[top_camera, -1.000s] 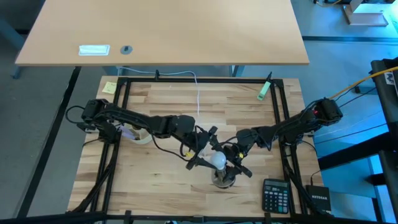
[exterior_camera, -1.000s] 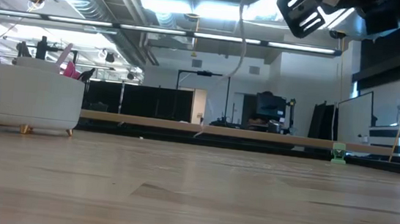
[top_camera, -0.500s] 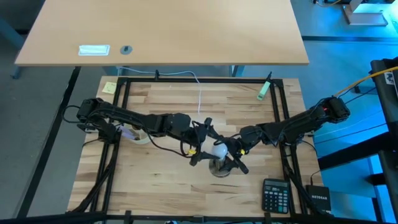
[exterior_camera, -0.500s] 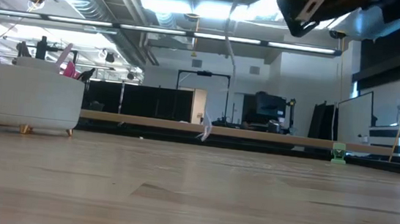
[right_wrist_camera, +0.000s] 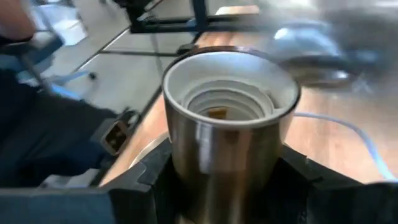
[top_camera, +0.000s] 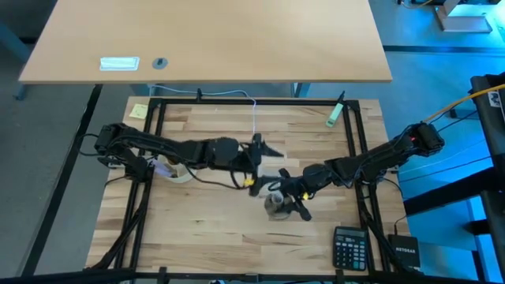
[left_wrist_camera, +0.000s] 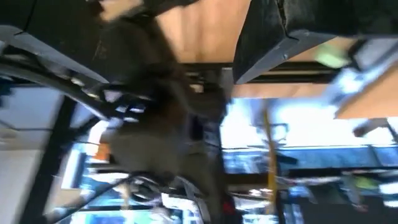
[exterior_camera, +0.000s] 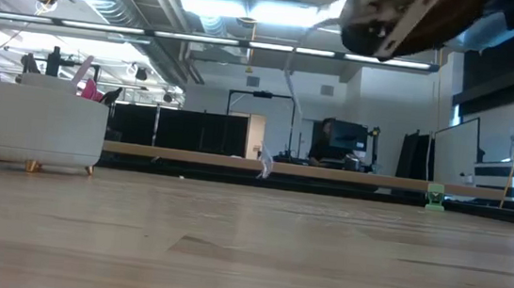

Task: Screw lightbulb
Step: Insert the lightbulb into the lamp

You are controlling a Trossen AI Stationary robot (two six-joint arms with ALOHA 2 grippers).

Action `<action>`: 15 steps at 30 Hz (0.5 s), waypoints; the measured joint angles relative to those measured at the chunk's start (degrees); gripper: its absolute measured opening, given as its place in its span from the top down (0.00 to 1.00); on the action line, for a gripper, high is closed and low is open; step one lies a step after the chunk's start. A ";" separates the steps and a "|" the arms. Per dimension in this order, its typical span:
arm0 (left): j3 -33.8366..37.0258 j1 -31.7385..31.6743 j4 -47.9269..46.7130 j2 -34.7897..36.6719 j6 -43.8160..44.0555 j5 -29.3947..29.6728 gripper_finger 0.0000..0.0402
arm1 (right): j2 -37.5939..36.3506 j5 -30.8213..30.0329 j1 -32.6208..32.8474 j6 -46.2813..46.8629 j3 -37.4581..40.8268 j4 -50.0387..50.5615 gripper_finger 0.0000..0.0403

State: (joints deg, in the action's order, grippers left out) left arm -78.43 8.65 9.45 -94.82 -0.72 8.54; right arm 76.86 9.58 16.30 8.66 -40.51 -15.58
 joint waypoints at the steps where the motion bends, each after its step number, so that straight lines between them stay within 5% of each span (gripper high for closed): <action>1: 0.00 -0.21 -0.08 0.40 -0.04 0.06 0.21 | 0.00 -0.91 -0.07 -0.06 0.00 -0.12 0.55; 8: -0.07 -0.46 -4.51 0.94 0.46 -0.90 0.21 | -0.02 -3.34 -0.12 -0.23 0.00 1.38 0.55; 15: -0.07 -0.37 -20.73 1.85 3.52 5.40 0.21 | -0.01 -8.65 -0.14 -0.17 0.00 10.25 0.54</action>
State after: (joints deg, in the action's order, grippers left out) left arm -78.50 8.27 -11.28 -92.97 2.81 13.94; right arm 76.85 0.93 16.16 8.49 -40.51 -5.33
